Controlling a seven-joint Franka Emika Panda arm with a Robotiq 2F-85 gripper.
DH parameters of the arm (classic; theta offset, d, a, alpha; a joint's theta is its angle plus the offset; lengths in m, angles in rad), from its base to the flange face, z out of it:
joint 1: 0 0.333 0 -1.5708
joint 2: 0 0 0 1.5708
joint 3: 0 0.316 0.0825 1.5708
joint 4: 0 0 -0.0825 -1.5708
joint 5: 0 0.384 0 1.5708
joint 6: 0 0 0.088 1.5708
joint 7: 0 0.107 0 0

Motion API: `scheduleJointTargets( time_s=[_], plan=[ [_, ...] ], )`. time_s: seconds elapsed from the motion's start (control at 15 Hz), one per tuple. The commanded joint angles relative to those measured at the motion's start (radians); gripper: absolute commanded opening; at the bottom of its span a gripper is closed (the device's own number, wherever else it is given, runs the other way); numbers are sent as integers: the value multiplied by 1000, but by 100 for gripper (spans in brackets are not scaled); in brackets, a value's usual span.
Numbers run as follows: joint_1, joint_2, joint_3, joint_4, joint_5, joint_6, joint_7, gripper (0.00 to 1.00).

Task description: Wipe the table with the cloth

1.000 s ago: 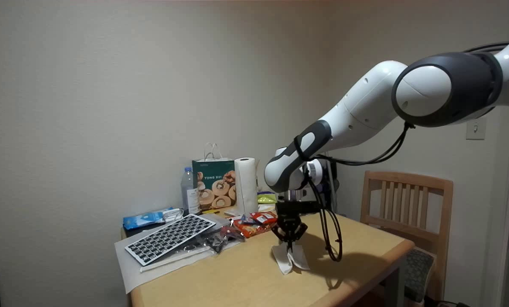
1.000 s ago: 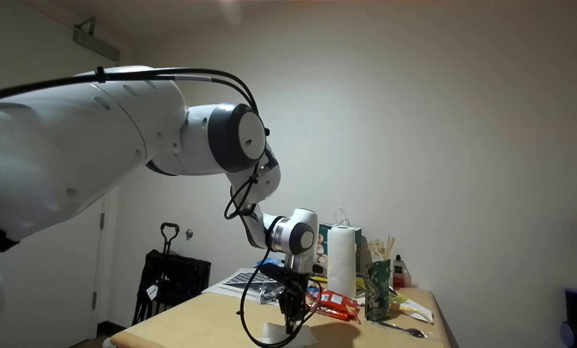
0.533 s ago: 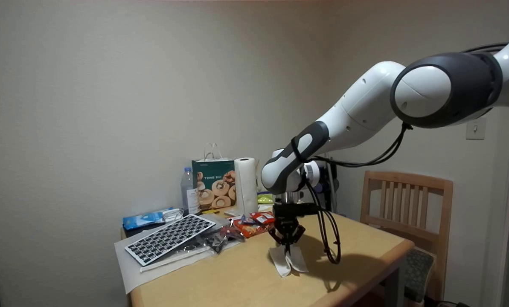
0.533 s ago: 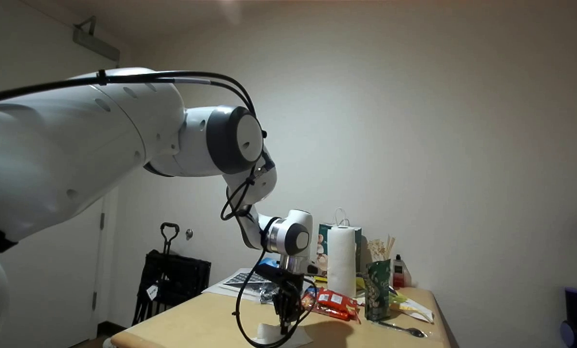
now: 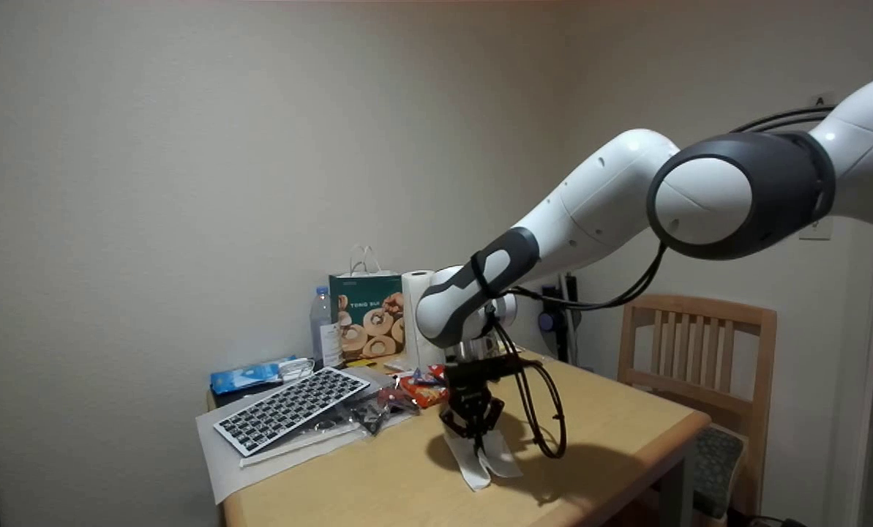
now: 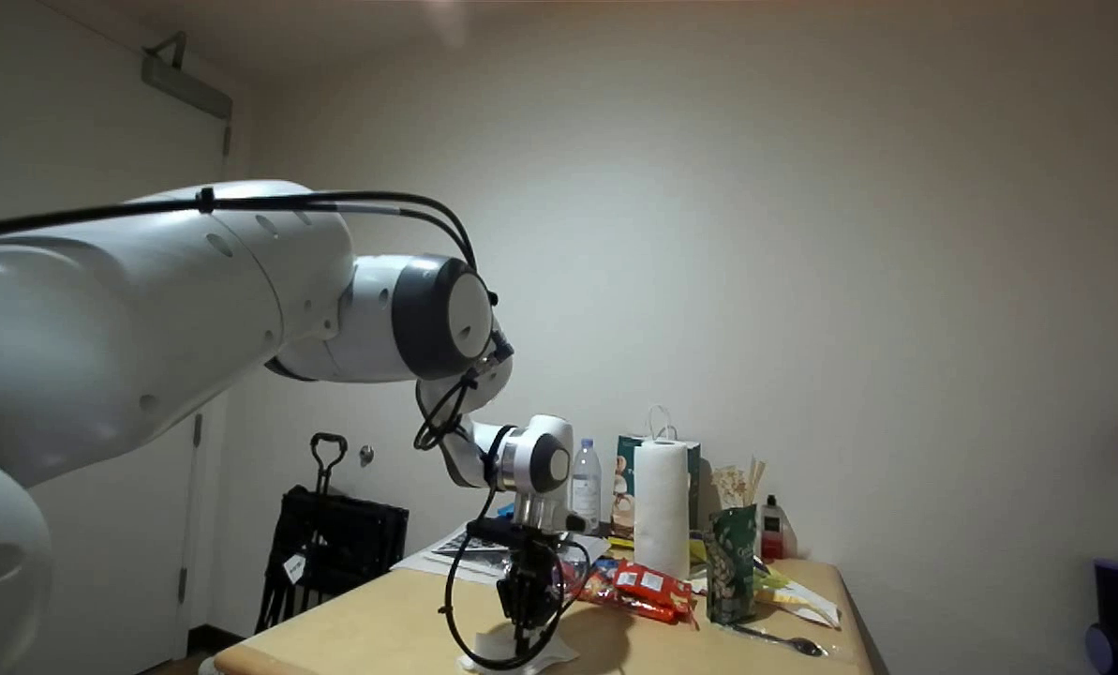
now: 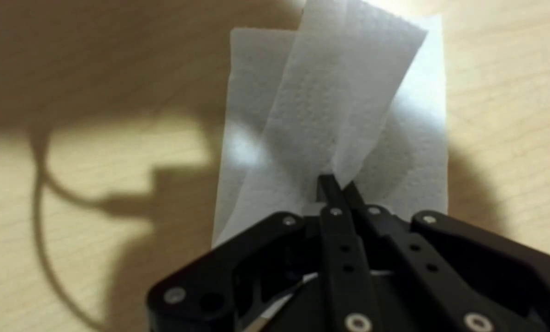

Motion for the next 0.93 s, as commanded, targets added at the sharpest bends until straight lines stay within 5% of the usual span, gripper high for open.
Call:
scheduleJointTargets(
  time_s=[0.0,0.53,0.87],
  plan=[
    [65,83,11,130,-52,-81,-46,0],
    [104,94,8,174,-57,-77,-24,0],
    [201,200,33,338,-123,-198,-95,0]
  ],
)
